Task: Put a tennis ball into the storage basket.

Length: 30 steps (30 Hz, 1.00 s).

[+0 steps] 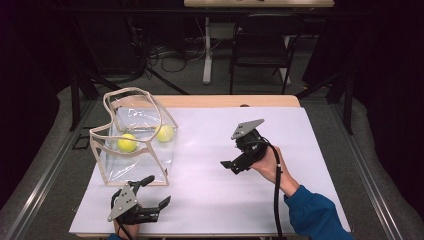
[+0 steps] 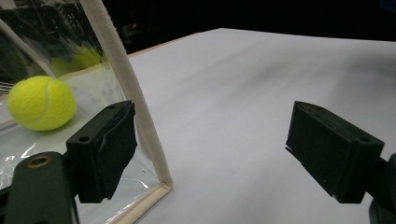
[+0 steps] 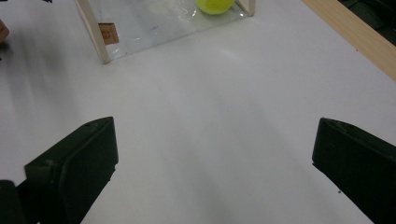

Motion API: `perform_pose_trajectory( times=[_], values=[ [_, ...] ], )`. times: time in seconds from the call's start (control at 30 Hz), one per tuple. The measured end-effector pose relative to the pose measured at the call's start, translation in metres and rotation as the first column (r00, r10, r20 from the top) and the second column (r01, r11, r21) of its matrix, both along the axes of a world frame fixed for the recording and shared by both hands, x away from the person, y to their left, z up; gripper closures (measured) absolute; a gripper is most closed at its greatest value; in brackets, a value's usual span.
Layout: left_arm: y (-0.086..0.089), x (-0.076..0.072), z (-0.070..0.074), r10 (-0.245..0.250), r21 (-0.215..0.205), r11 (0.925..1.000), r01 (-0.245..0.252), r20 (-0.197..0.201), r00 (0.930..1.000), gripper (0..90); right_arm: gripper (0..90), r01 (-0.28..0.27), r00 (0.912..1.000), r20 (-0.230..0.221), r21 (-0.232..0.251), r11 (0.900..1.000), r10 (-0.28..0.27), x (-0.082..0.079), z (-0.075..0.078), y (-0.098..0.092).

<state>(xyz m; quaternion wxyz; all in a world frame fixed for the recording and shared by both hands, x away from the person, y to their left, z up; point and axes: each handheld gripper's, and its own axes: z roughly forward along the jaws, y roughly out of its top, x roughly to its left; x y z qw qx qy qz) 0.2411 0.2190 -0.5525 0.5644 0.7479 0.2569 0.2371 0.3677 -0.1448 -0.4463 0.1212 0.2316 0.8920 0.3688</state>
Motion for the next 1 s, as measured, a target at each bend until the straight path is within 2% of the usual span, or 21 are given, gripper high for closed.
perform_pose_trajectory(
  times=[0.27,0.63,1.0],
  values=[
    [0.0,0.0,0.0,0.003,0.0,1.0,-0.003,0.0,1.0,15.9,0.0,0.011,0.9999,-0.002,-0.01,1.0,-0.011,-0.008,-0.011,-0.013],
    [0.0,0.0,0.0,0.004,0.001,1.0,-0.004,0.001,1.0,15.9,0.0,0.03,0.9995,0.009,0.001,1.0,-0.03,-0.02,-0.019,-0.03],
    [0.0,0.0,0.0,0.006,0.003,1.0,-0.006,0.002,1.0,15.9,0.0,0.054,0.9984,0.017,0.008,0.999,-0.054,-0.032,-0.035,-0.046]
  ],
)
